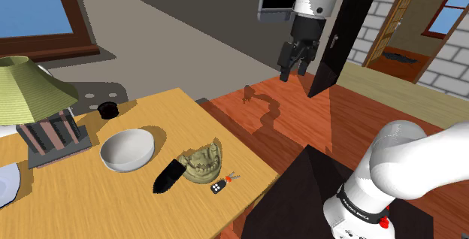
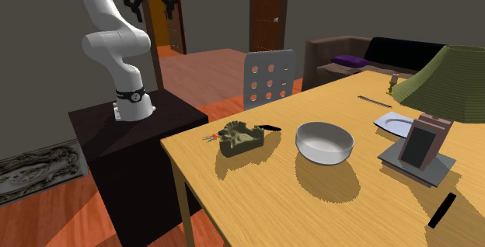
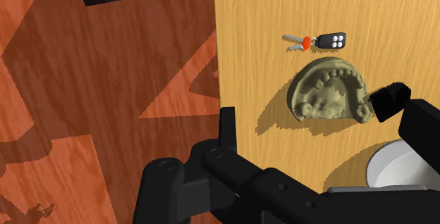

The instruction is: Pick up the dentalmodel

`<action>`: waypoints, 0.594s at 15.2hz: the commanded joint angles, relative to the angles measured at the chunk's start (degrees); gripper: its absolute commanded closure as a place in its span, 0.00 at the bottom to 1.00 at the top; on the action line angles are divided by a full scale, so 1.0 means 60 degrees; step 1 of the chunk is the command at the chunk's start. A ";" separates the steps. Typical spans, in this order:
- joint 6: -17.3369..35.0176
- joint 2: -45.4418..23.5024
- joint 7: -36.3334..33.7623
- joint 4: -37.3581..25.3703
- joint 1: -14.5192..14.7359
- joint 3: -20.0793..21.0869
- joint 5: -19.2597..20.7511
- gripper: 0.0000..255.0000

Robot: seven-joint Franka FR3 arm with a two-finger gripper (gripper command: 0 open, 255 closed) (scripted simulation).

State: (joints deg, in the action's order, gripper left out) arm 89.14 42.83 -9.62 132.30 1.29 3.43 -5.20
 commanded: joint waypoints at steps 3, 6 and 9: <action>0.0661 -0.0303 0.0008 0.0357 0.0029 0.0069 -0.0078 0.00; 0.1661 -0.0860 0.0024 0.0798 0.0076 0.0178 -0.0193 0.00; 0.2665 -0.1540 0.0046 0.1120 0.0121 0.0293 -0.0308 0.00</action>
State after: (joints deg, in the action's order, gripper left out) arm 103.00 35.64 -9.50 139.05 2.01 5.06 -6.91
